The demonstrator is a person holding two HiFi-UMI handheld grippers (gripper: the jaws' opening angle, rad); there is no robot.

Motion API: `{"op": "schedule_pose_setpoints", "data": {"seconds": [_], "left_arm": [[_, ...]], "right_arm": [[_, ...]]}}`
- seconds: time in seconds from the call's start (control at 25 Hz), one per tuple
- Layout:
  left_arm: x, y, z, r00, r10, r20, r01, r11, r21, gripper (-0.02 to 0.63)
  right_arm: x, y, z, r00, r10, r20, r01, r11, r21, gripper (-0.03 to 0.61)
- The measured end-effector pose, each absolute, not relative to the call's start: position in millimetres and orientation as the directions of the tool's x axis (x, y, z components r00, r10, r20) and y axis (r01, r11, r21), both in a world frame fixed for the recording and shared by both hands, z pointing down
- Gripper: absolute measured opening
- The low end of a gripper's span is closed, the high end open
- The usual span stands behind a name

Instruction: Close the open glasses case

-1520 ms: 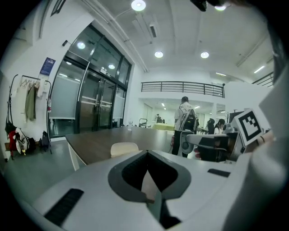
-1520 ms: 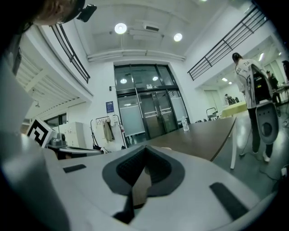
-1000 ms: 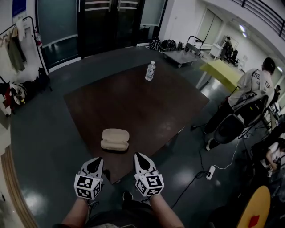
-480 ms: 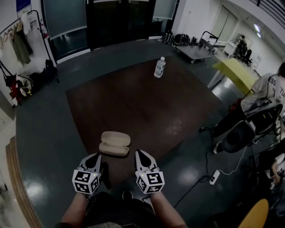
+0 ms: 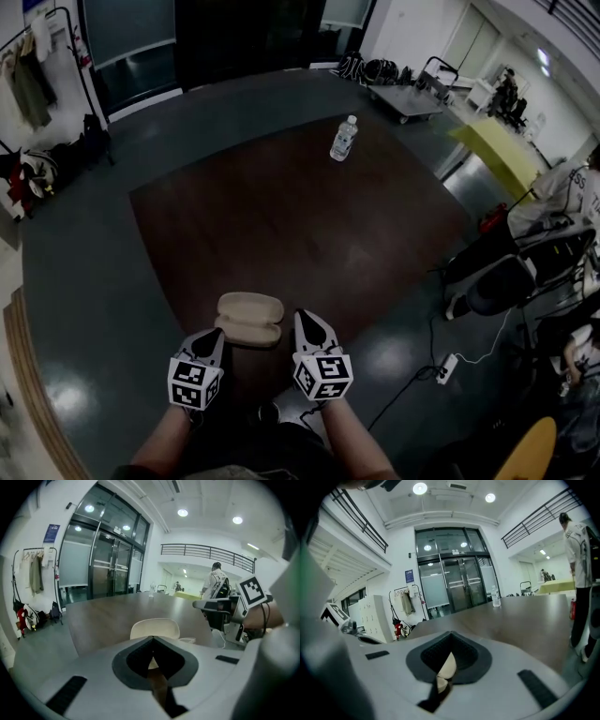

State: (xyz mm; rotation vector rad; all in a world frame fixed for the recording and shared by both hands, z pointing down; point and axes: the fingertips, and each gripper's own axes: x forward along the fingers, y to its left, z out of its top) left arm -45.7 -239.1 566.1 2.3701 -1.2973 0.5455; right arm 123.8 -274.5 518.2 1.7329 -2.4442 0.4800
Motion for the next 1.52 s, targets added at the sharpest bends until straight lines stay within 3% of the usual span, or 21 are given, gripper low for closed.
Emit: {"op": "schedule_pose_setpoints", "data": {"seconds": [0.56,0.84,1.52], "left_arm": [[-56,-253,610,0.539,-0.621,0.569,-0.82,-0.541,0.186,0.009],[-57,-246,618,0.533,-0.62,0.576,-0.821,-0.545,0.174,0.009],[-69,-226,598,0.441,-0.752,0.49,-0.888,-0.445,0.116,0.009]], "right_arm": [[99,-328,539,-0.327,-0.882,0.34,-0.945,0.296,-0.139,-0.012],[89,-327,561,-0.392,-0.792,0.469,-0.92,0.349,-0.178,-0.011],[75,-275,571,-0.483,-0.737,0.472,-0.867,0.477,-0.143,-0.012]]}}
